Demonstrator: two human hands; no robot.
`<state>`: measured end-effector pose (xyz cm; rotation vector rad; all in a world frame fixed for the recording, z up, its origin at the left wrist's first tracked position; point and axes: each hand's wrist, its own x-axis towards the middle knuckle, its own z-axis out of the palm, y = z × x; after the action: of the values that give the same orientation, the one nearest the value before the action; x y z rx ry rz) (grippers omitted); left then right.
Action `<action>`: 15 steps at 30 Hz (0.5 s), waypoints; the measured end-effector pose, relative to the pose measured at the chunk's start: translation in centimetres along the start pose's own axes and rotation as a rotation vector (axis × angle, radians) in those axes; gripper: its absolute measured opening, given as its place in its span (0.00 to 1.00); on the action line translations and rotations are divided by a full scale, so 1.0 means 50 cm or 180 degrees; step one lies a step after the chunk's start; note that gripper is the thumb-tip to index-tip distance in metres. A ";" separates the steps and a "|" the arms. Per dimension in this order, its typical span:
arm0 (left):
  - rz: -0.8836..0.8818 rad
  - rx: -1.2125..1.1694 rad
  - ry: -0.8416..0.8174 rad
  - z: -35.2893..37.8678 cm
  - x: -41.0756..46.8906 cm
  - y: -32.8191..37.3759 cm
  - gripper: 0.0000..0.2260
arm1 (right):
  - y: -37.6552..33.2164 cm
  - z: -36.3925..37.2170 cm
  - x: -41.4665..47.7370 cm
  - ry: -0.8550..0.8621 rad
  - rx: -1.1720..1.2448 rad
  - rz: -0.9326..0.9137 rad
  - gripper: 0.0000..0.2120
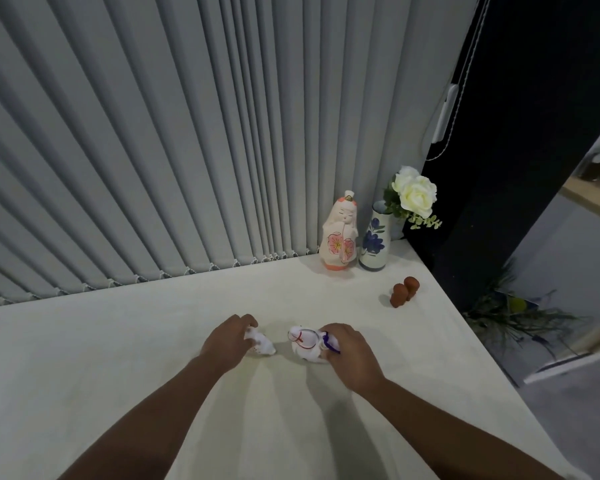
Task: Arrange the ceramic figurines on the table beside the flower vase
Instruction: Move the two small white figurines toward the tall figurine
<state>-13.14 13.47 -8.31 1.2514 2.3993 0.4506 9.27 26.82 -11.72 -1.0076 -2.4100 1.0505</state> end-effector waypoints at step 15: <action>0.0311 -0.0118 0.0128 -0.004 0.188 0.157 0.15 | 0.037 -0.191 0.153 -0.0072 -0.1494 0.0121 0.15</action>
<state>-12.60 25.58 -6.41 1.3598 2.3591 0.5515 9.91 38.05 -6.49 -1.1898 -2.7316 0.5105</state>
